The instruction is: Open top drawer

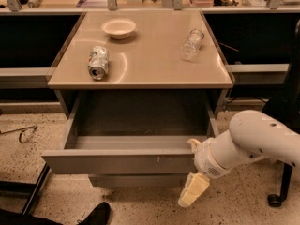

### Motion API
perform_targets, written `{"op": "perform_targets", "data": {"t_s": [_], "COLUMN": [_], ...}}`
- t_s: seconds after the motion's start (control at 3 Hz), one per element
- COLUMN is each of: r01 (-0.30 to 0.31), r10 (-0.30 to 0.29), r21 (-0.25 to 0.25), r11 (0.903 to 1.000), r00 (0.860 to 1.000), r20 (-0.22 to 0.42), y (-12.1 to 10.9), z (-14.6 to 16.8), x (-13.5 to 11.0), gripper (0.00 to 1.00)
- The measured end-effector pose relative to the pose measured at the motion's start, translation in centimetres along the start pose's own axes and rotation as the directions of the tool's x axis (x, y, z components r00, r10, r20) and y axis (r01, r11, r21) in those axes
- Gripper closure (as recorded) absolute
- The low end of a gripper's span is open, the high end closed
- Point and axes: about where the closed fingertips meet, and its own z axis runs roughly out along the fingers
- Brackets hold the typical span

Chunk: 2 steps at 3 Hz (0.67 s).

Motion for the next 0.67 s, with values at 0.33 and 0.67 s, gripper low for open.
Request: {"op": "perform_targets", "data": {"t_s": [0.33,0.67], "r01": [0.001,0.002], "r10": [-0.001,-0.002], "r21": [-0.005,0.000], "r11": [1.0000,1.0000], "r00": [1.000,1.000], "r20": [-0.005,0.001], "y": [0.9,3.7], "z": [-0.1,-0.6], "x": [0.2,0.5], "gripper": [0.00,0.00]}}
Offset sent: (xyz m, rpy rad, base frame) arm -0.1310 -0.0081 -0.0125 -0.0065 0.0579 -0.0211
